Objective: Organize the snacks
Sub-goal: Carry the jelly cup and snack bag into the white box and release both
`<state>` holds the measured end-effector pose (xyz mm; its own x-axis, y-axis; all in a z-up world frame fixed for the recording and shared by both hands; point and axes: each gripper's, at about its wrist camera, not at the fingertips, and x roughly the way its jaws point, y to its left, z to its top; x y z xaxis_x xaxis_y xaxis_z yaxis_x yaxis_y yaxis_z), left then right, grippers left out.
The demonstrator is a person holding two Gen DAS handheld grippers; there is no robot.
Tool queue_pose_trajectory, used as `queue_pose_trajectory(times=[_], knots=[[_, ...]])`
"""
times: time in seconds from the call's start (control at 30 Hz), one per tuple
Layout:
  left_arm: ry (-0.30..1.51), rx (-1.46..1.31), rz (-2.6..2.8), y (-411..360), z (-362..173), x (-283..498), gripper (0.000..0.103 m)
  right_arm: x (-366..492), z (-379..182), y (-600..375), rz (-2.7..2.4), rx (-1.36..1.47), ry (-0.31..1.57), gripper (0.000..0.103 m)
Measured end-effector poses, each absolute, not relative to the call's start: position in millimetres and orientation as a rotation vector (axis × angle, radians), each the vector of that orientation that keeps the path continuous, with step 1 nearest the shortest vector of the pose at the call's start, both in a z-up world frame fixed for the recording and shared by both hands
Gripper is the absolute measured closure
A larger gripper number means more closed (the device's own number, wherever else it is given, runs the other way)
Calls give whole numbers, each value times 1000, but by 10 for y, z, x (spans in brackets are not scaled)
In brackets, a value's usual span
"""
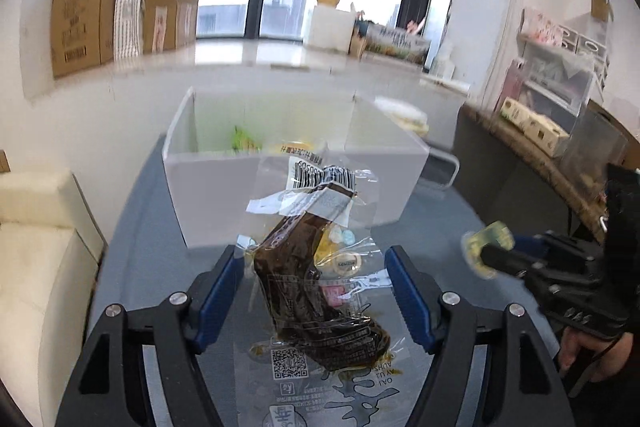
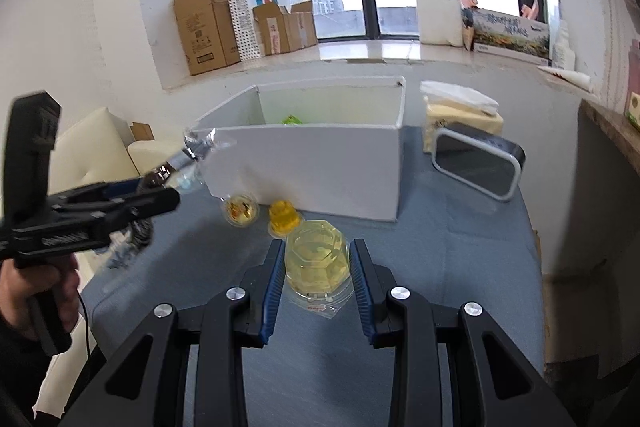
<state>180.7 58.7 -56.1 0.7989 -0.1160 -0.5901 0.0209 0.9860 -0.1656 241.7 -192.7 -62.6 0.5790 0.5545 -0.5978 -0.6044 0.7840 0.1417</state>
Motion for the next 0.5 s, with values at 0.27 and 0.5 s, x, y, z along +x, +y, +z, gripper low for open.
queue_pose_trajectory(times=[0.27,0.5], knots=[[573,-151,-71,733,-117,2133,26,2723,-278,-1597,706,-84,603,68],[548,-160,-64,916,117,2657,26,3261,3,-1325,694,-70,572,68]])
